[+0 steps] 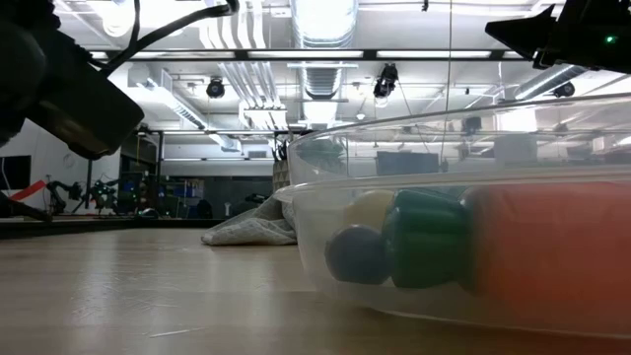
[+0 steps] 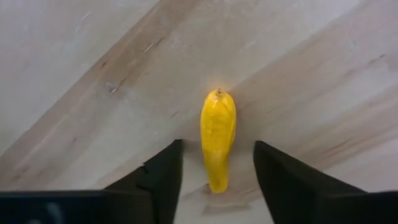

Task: Pick and placing Produce into tupperware
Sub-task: Put the yellow corn into the transparent bin

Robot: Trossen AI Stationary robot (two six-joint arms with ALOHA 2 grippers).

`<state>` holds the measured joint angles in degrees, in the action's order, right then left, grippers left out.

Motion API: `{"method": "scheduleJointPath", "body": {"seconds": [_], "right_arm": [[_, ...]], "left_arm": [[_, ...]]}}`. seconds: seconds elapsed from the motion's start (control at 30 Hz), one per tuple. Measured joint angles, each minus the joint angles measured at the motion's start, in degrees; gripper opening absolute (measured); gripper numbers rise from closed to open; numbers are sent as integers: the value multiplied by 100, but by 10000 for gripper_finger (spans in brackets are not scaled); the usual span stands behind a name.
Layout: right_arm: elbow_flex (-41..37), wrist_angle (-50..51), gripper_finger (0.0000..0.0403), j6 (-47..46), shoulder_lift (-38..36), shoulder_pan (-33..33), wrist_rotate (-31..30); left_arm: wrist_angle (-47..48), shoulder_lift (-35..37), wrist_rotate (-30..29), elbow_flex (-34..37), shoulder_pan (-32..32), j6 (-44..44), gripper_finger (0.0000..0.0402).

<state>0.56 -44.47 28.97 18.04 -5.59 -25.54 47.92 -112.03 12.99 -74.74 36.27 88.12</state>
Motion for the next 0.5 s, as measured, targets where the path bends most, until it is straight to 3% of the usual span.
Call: {"method": "scheduleJointPath", "body": {"seconds": [0.3,0.5], "right_arm": [[0,0,9,-44,0,-2,0],[0,2,9,-44,0,-2,0]], "left_arm": [[-59,4,-203,7,11,-424,19],[-51,25,-381,-36,-15,-608,5]]}}
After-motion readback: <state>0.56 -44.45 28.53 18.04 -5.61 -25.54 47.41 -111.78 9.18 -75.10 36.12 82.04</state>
